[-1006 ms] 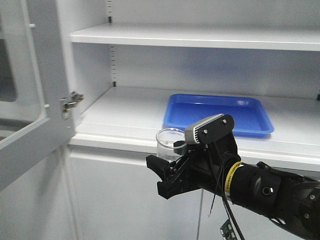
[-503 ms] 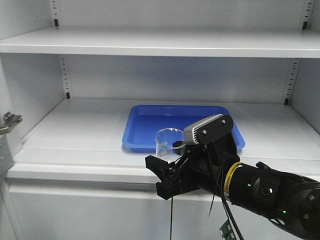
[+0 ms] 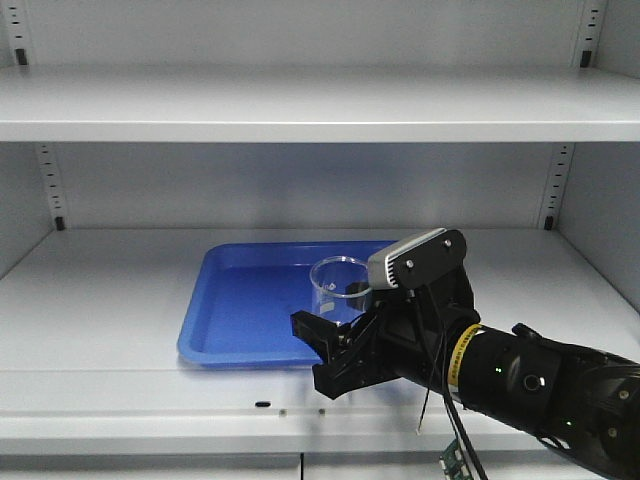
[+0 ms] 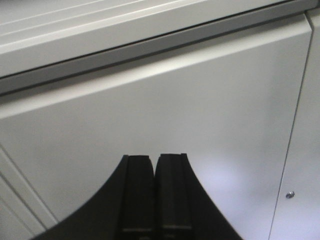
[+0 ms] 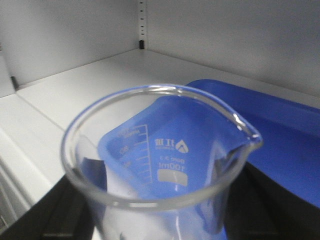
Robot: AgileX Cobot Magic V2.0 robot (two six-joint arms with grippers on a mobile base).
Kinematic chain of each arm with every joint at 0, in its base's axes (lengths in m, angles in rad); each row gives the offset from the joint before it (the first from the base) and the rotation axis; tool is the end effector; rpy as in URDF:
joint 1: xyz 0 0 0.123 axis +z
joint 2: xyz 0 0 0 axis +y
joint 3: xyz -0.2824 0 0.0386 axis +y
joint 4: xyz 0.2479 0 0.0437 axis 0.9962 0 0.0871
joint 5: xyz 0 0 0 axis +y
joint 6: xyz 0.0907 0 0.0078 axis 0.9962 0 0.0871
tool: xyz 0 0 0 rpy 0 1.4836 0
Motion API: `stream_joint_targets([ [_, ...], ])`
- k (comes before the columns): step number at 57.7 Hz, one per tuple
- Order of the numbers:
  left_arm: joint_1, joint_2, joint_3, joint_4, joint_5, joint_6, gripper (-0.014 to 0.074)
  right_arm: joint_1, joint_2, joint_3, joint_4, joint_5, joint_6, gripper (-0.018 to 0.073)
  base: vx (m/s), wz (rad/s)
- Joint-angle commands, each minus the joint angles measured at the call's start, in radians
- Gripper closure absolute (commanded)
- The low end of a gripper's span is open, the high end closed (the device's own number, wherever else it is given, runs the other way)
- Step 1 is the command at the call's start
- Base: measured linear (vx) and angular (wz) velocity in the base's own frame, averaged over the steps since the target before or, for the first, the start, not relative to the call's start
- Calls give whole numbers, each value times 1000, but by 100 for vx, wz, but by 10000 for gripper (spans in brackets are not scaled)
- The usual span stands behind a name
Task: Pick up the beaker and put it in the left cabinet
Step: 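Move the held beaker over the blue tray on the shelf, then lower the beaker onto the blue tray and open the right gripper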
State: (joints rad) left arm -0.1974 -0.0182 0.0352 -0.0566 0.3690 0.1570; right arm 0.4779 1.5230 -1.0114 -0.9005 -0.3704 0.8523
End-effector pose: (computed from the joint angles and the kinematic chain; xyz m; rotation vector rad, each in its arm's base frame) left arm 0.0511 -0.0121 0.1691 0.2948 1.8464 -0.0834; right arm 0.2975 0.1831 0.3073 -0.6385 1.6702 0.5883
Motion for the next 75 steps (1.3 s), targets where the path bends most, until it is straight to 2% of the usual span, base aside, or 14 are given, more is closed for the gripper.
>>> stream_joint_targets([
  [1, -6, -9, -19, -5, -81, -1, 603, -1, -38, -29, 23, -60, -3, 362, 18, -11],
  [31, -6, -9, -19, -5, -81, -1, 603, -1, -38, -29, 23, -60, -3, 362, 11, -6],
  [47, -6, -9, -19, -5, -81, -1, 603, -2, 23, -39, 57, -25, -83, 362, 2, -2],
  [56, -6, -9, -19, -5, -81, -1, 603, -2, 115, -115, 102, -35, -97, 362, 0, 0],
  [75, -6, -9, -19, -5, -81, -1, 603, -2, 329, -347, 102, -24, -118, 354, 0, 0],
])
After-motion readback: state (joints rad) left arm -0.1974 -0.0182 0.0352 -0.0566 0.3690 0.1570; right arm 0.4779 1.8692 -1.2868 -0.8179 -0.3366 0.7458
